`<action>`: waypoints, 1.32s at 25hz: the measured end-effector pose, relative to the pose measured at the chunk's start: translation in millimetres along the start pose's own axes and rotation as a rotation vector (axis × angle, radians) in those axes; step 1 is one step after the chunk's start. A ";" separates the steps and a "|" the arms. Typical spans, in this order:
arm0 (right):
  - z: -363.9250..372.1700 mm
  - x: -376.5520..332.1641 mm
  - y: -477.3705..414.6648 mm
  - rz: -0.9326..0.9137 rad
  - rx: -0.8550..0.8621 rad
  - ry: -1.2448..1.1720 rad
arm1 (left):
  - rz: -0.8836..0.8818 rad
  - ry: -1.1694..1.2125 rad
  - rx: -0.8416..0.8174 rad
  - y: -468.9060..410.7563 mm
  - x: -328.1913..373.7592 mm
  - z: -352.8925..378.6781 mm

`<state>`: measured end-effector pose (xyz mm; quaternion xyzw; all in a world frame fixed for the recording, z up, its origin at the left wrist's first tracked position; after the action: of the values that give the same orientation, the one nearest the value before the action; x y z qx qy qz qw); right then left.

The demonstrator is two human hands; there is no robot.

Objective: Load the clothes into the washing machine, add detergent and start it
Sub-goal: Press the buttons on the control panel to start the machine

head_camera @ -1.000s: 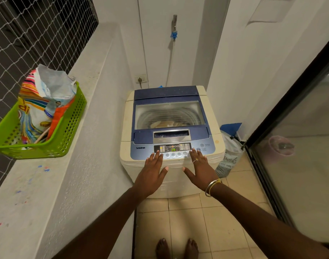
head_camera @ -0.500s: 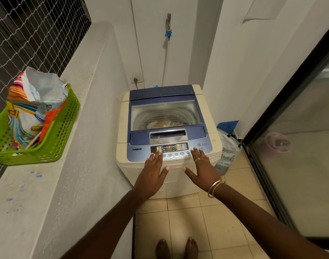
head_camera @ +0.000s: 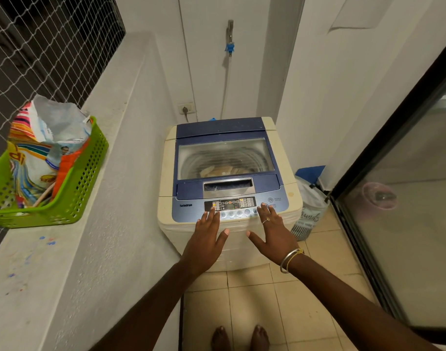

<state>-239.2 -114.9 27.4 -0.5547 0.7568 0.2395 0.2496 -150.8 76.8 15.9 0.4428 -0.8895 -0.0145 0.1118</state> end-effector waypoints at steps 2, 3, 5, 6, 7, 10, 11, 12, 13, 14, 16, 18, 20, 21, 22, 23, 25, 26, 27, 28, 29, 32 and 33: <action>0.8 1.4 -1.5 0.001 -0.002 0.004 | -0.015 -0.001 -0.007 -2.4 -1.3 1.0; 0.9 2.7 -2.0 0.002 -0.002 0.005 | -0.021 0.000 -0.012 -3.6 -1.9 1.4; 0.4 5.4 -2.6 0.003 -0.007 0.005 | -0.023 -0.007 -0.020 -5.9 -1.9 2.4; 0.1 6.8 -3.2 0.003 -0.011 0.005 | -0.019 -0.011 -0.022 -7.0 -1.5 2.7; -0.4 8.2 -3.7 0.003 -0.013 0.008 | -0.014 -0.014 -0.024 -8.2 -0.8 3.1; -2.1 10.7 -6.9 0.011 -0.019 0.014 | -0.006 -0.024 -0.034 -12.0 2.7 4.6; -2.5 11.0 -8.5 0.016 -0.020 0.009 | -0.002 -0.032 -0.034 -13.7 4.3 5.0; -3.0 11.2 -10.1 0.021 -0.018 0.002 | 0.006 -0.037 -0.030 -15.3 6.3 5.6; -3.7 11.8 -11.8 0.026 -0.015 -0.002 | 0.015 -0.039 -0.024 -17.0 9.2 5.8; -4.1 12.6 -13.4 0.032 -0.015 -0.001 | 0.027 -0.040 -0.017 -18.4 12.5 5.8; -4.9 15.3 -16.4 0.043 -0.015 0.012 | 0.061 -0.045 -0.007 -21.6 19.5 5.4; -5.4 19.5 -19.1 0.056 -0.017 0.026 | 0.093 -0.054 -0.005 -25.6 26.5 6.6; -4.2 24.4 -22.0 0.066 -0.026 0.038 | 0.113 -0.064 -0.018 -30.5 32.0 9.1; -3.1 27.3 -23.4 0.072 -0.033 0.044 | 0.119 -0.070 -0.026 -33.2 34.7 10.3; -1.6 30.2 -24.5 0.081 -0.044 0.049 | 0.127 -0.080 -0.032 -35.6 37.2 11.7; -0.3 32.8 -25.6 0.094 -0.059 0.057 | 0.142 -0.093 -0.034 -37.9 40.2 12.4; 2.7 36.9 -27.9 0.120 -0.095 0.084 | 0.178 -0.129 -0.037 -42.7 46.5 13.3; 3.9 38.6 -29.1 0.133 -0.114 0.096 | 0.192 -0.140 -0.047 -45.4 49.6 14.0; 5.6 40.2 -30.4 0.143 -0.133 0.106 | 0.203 -0.145 -0.060 -48.1 52.2 15.5; 7.1 42.1 -31.9 0.149 -0.148 0.115 | 0.214 -0.147 -0.071 -50.8 55.2 17.1; 8.5 44.3 -33.5 0.151 -0.162 0.128 | 0.225 -0.151 -0.077 -53.5 58.0 18.7; 12.3 49.2 -38.8 0.148 -0.203 0.168 | 0.250 -0.166 -0.093 -60.9 65.0 24.5; 12.4 50.2 -40.6 0.147 -0.214 0.176 | 0.254 -0.166 -0.099 -63.3 67.4 26.2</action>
<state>-211.9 -154.0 -17.9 -0.5401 0.7845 0.2866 0.1036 -146.0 -16.8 -5.0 0.3179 -0.9427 -0.0808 0.0605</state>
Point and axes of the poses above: each hand's wrist, its own y-axis away from the middle knuckle, its own z-axis out of the palm, x = y × z, the point moved 3 cm from there along -y, towards the middle knuckle, and after that the axes turned 15 degrees about -y, right-handed, at the moved point
